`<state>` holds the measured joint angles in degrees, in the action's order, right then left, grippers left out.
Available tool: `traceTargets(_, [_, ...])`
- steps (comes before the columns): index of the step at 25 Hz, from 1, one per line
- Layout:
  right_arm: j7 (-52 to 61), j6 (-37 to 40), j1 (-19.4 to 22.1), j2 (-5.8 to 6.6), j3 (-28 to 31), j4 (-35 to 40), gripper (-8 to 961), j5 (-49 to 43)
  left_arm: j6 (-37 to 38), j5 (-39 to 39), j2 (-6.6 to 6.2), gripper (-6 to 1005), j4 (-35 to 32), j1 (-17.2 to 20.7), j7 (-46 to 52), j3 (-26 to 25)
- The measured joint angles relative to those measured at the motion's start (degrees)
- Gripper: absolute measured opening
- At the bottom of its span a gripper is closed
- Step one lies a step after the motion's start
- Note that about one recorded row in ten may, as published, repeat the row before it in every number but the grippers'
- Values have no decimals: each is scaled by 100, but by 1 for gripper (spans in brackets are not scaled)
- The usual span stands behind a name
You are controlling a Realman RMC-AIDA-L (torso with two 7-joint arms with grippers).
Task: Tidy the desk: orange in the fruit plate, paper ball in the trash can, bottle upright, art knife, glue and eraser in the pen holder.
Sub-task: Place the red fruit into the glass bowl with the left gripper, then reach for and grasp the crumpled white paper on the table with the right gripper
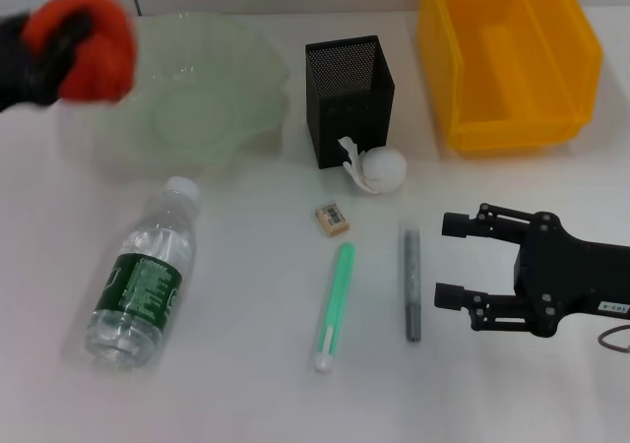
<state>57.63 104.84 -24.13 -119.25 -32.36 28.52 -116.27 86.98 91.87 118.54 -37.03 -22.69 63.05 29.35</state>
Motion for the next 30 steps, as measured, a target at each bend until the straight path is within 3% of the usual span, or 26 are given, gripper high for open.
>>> traceTargets(6, [76,-29,54,6,-29,-12,796,-2,-550,105,-2,133,181,-532,0,183])
traceTargets(7, [76,-27,57,7,-31,-17,796,-2,-1546,158,22,129,535,-1045,-24,630])
traceTargets(9, [83,1,57,4,-10,-23,796,-1,-1995,103,50,121,751,-1247,-50,748])
traceTargets(12, [205,9,57,2,-4,-2,796,1,-1995,103,50,110,751,-1247,-50,748])
traceTargets(13, [315,8,56,6,-3,16,796,3,-2558,-122,68,106,1108,-1507,-86,827])
traceTargets(23, [801,-45,68,0,37,300,796,18,-2466,-180,64,126,1213,-1429,-142,884])
traceTargets(25, [1053,-44,66,-2,146,486,796,26,-2070,-169,24,397,1105,-1227,-92,893])
traceTargets(30, [2845,-213,10,-14,312,1814,796,71,-1698,-114,5,497,961,-1039,-80,998])
